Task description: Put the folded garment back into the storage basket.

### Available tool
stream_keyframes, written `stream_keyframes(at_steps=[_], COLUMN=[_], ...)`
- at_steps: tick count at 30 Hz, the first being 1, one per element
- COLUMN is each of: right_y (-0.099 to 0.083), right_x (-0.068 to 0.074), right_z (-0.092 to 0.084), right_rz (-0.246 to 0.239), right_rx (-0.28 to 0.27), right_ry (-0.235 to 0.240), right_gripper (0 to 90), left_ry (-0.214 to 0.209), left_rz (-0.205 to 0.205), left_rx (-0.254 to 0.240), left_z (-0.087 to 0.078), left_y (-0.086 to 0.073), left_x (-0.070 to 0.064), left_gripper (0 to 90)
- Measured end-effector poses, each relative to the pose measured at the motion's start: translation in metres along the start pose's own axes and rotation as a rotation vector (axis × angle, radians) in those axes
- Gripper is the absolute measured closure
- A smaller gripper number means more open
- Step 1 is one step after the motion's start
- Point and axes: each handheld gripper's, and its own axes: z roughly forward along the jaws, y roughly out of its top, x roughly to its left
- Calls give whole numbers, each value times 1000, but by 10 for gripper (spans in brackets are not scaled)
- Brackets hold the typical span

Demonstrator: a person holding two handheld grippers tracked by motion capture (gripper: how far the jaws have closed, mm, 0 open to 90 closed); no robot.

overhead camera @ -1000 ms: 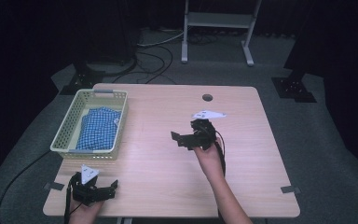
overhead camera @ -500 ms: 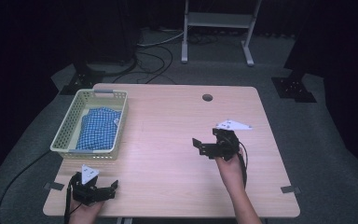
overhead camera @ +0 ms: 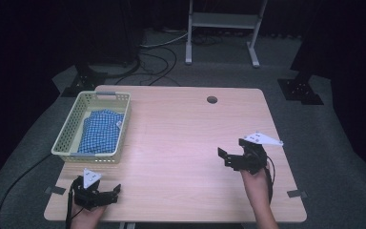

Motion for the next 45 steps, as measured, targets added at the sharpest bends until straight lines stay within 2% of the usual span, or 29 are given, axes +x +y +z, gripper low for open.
stream_keyframes(at_steps=[3,10,15,20,23,28,35,39,45], right_y=[-9,-30,-46,-58,-66,-81,-97,-103,-102], right_x=[-7,-19,-30,-40,-45,-51,-56,-55,-50], right_z=[-6,-15,-18,-17,-16,-13,-12,-10,-3], right_rz=[21,58,110,143,152,158,157,139,89], right_rx=[-2,1,-9,4,41,125,148,156,210], right_ry=[-15,-83,-127,-185,-193,-180,-217,-274,-369], right_gripper=[85,85,85,85,85,86,85,85,77], left_ry=[0,0,0,0,0,0,0,1,0], left_rz=[0,0,0,0,0,0,0,0,0], left_rx=[0,0,0,0,0,0,0,0,1], left_z=[0,0,0,0,0,0,0,0,0], left_y=[0,0,0,0,0,0,0,0,0], left_x=[0,0,0,0,0,0,0,0,0], left_gripper=[0,0,0,0,0,0,0,0,0])
